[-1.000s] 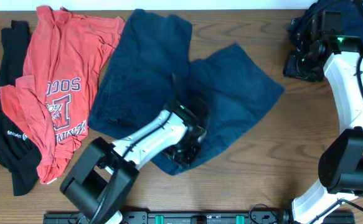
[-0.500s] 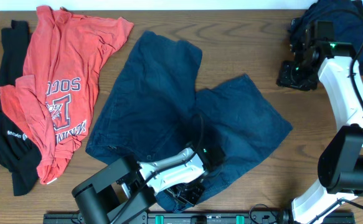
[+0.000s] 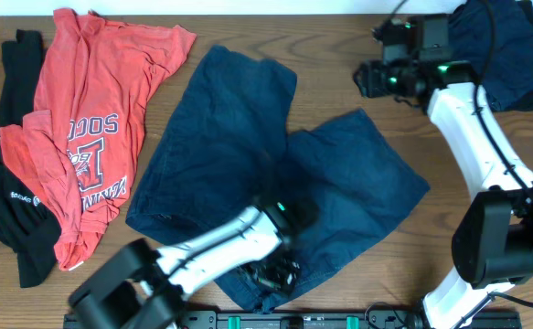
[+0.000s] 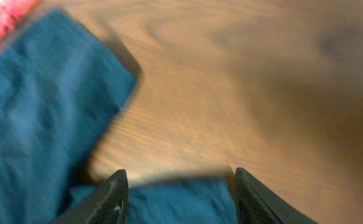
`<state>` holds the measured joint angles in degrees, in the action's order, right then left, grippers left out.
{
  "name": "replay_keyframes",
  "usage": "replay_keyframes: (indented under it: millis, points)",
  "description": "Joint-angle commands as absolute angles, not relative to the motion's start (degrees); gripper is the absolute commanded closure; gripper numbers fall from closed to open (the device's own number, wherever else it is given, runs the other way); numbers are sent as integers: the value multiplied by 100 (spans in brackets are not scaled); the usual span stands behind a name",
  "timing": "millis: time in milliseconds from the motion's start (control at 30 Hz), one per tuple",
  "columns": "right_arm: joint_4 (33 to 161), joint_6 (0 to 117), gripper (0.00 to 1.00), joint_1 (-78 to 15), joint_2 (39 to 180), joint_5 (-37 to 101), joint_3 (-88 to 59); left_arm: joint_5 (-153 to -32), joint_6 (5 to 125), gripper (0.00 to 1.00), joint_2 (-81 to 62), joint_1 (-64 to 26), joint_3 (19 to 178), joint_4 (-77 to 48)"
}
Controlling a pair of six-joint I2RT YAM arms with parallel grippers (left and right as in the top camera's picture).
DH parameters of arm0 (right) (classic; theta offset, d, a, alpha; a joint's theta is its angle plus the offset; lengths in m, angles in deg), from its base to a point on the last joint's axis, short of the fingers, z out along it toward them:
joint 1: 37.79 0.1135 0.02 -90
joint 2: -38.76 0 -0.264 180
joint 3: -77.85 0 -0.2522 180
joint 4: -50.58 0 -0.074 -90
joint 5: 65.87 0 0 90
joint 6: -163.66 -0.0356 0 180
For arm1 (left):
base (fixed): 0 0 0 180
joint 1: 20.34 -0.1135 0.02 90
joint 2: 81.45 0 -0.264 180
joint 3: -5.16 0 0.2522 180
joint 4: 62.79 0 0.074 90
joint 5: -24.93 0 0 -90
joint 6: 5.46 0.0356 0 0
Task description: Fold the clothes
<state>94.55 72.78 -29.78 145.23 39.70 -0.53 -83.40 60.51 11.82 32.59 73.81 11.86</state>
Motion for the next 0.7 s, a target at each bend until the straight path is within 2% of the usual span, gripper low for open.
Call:
replay_keyframes:
  millis: [0,167,367,667]
  points:
    - [9020,7013,48,-2651,14582,4064,23,-8064,6020,1,824,2574,7711,1284]
    - [8306,6686,48,-2165,14934,4060,23,-7942,6022,2,221,1444,8076,1061]
    - [7807,6898,47,-1610,15682,4091,23,-7850,6020,2,-374,380,8131,388]
    - [7383,7416,44,-1055,16514,3162,23,-7472,6088,2,-418,-103,8129,-32]
